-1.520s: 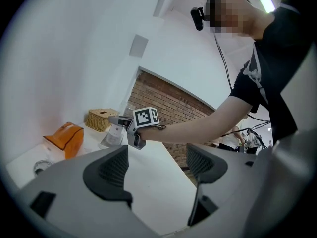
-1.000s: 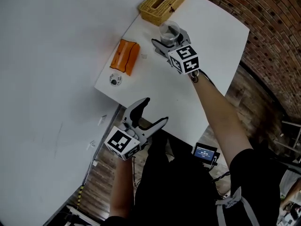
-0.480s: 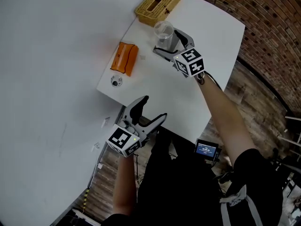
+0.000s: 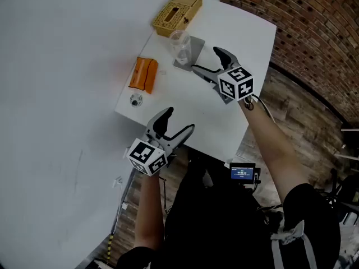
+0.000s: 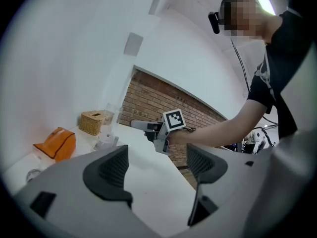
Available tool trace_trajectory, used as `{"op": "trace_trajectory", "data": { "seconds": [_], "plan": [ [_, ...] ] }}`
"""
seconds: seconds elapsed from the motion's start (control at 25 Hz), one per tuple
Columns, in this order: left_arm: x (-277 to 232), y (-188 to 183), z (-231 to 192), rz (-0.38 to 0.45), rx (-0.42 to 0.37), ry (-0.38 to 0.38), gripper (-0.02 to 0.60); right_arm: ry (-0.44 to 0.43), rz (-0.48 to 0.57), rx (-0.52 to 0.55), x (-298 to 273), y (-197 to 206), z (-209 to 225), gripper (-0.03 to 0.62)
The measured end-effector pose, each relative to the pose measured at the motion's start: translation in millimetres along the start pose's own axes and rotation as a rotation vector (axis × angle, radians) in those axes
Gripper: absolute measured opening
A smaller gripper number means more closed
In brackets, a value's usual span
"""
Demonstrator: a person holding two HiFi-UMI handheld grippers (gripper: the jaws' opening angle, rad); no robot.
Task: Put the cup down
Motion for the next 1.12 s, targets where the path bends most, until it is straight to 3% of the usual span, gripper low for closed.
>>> {"op": "trace_trajectory", "data": {
  "seconds": [0.36,0.68,0.92,1.12],
  "plan": [
    [-16,-9,25,-0.016,-0.052,0.056,0.373,0.011,-0.026,-0.09,78,-15,-15,0.46],
    [-33,-23,45,-0.015,-0.122,0.117,0.371,0.035,0.042,-0.083,153,-29,-44,0.342],
    [-45,-44,61,-0.002,-0.179,0.174,0.367,0.052,0.117,-0.064,194,-42,-64,0.288],
    [-49,-45,72,0.003,-0.179,0.199,0.365,0.085,0.144,-0.103,215,-34,-72,0.259]
  ]
}}
Point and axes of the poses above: the fingertips, and each gripper's own axes: x backward along the fingers, z to its right, y out of its underside, the point moved 5 cm from there along x, backward along the fingers, and after that the axes turned 2 degrees about y, right-handed, at the moved point
